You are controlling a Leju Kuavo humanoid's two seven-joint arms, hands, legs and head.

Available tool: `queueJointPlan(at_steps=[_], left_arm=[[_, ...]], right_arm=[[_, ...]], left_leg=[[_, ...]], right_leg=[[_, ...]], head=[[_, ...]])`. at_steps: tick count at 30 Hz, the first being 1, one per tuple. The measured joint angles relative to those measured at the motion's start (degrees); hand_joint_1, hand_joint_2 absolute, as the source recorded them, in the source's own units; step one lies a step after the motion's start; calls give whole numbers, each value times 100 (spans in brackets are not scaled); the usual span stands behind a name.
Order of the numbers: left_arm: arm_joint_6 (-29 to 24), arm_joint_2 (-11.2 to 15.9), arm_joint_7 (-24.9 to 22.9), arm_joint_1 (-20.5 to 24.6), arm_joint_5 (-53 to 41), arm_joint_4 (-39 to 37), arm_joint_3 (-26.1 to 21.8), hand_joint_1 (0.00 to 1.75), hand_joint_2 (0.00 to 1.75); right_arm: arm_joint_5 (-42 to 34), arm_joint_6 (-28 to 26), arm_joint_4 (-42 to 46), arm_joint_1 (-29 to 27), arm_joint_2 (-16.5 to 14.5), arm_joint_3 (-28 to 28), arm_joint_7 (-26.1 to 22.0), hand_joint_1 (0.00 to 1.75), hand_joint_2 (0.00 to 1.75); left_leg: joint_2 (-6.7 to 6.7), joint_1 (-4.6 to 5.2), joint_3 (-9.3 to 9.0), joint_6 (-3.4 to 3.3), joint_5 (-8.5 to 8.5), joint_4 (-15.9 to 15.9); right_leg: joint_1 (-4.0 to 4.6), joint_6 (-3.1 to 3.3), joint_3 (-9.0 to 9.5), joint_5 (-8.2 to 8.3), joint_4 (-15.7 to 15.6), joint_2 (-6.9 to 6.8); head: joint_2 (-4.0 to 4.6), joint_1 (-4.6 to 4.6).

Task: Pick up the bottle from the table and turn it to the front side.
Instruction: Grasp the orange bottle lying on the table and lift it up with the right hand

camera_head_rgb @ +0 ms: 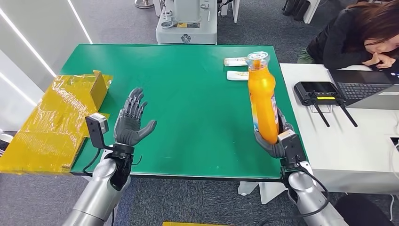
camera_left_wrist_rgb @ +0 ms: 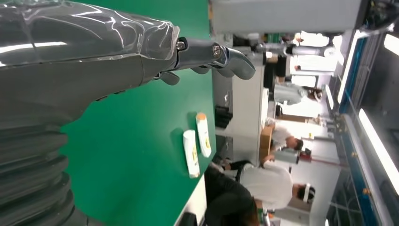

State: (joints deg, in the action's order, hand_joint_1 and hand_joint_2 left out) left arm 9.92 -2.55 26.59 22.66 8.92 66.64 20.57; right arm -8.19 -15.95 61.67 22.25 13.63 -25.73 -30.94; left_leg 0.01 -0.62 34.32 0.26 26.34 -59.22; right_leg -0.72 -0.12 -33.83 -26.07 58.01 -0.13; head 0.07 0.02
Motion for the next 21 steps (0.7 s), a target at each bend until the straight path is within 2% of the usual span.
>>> queueJointPlan(at_steps=[10,21], left_arm=[[412,-133,-421,668,138,-55,281,0,175],[728,-189,-727,987,409,-98,483,0,175]], right_arm=[[324,42,-242,735,-664,-363,198,175,175],[844,196,-338,928,-1013,-894,507,175,175]], left_leg=[[-1,0,1,1,-5,-1],[0,0,6,1,-5,0]], right_leg=[[0,1,-7,1,10,-2],[0,2,-15,0,11,1]], head=[[0,0],[0,0]])
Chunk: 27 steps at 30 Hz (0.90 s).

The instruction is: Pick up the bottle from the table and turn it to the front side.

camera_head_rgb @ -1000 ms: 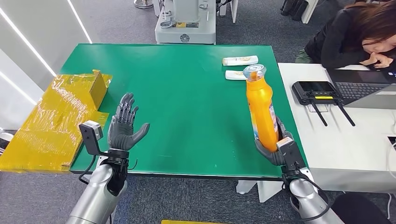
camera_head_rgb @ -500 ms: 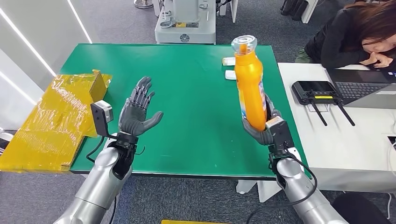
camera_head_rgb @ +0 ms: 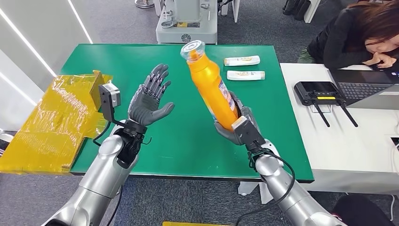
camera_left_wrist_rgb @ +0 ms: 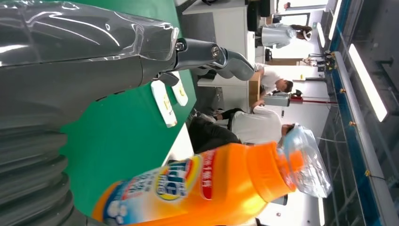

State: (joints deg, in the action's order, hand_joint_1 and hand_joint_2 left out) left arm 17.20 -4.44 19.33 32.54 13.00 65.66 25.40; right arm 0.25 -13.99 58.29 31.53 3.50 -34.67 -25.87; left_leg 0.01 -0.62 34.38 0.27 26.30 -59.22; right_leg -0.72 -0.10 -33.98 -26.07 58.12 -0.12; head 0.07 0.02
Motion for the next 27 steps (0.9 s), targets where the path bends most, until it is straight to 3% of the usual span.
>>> queueJointPlan(at_steps=[10,27], left_arm=[[468,-41,-457,169,368,-182,162,0,175],[781,-98,-1132,685,1388,-847,427,0,175]], right_arm=[[695,-3,-445,240,-307,-433,157,175,175],[772,-194,-1117,516,-442,-676,73,175,175]], left_leg=[[1,0,1,0,0,0],[1,0,2,0,0,-1]], right_leg=[[0,0,-3,0,1,2],[0,0,-4,0,1,3]], head=[[0,-1],[0,-1]])
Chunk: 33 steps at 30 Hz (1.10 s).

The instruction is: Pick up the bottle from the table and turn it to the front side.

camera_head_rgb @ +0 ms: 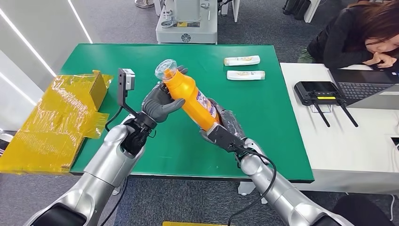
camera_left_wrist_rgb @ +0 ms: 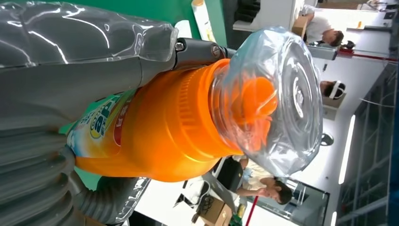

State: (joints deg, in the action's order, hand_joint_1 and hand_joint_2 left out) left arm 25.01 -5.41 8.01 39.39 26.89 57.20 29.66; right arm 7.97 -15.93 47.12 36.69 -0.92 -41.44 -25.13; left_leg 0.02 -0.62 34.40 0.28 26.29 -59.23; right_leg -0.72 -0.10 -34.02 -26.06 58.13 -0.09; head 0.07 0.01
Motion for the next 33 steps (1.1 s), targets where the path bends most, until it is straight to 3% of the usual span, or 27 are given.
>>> queueJointPlan(at_steps=[4,19,33], left_arm=[[-124,15,-15,115,23,-125,132,0,175],[-1379,-54,309,386,-39,-379,437,0,175],[-1369,-366,147,505,836,-650,504,0,175]], right_arm=[[10,-294,-70,4,4,1,-75,175,175],[182,-916,345,-56,63,416,34,175,175],[1027,-1270,685,-234,-70,748,317,175,175]], left_leg=[[1,0,0,0,0,0],[0,0,4,0,0,0],[1,0,6,0,0,0]], right_leg=[[0,0,-1,0,0,1],[0,0,-6,0,0,0],[0,0,-7,0,1,2]], head=[[0,0],[0,0],[0,-1]])
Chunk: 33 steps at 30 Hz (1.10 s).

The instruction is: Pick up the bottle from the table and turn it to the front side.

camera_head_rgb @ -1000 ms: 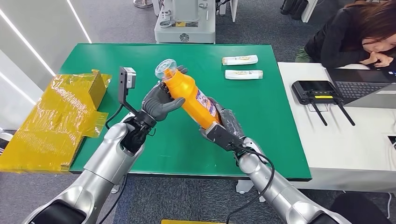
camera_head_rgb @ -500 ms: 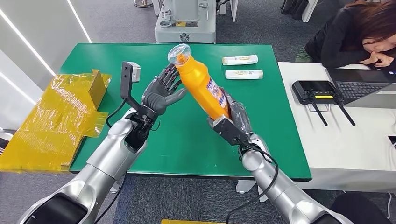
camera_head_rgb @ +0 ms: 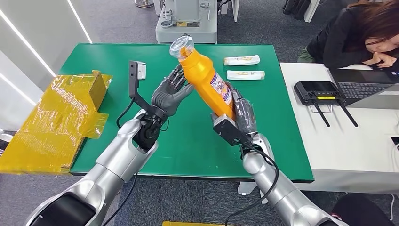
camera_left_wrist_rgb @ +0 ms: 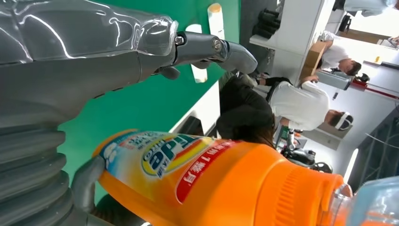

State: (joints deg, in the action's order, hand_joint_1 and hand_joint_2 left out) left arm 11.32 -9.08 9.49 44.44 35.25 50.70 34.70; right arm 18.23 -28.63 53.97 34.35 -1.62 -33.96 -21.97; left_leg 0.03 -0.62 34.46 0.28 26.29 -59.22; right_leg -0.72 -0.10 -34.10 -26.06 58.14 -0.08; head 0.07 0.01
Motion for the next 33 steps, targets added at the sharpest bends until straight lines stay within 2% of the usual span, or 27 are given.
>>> queueJointPlan(at_steps=[9,18,33], left_arm=[[32,-40,-58,116,142,-44,35,0,175],[-41,-49,-30,160,217,-49,52,0,175],[-119,-84,20,159,228,-49,89,0,175]], right_arm=[[195,-16,-98,0,-105,148,67,175,175],[438,-184,-591,125,-234,312,73,175,175],[461,-179,-1006,277,-417,412,-21,175,175]], left_leg=[[0,0,0,0,0,0],[0,0,1,0,0,0],[0,0,1,0,0,0]], right_leg=[[0,0,0,0,2,0],[0,0,0,0,3,0],[0,0,0,0,5,-1]], head=[[0,1],[0,1],[0,0]])
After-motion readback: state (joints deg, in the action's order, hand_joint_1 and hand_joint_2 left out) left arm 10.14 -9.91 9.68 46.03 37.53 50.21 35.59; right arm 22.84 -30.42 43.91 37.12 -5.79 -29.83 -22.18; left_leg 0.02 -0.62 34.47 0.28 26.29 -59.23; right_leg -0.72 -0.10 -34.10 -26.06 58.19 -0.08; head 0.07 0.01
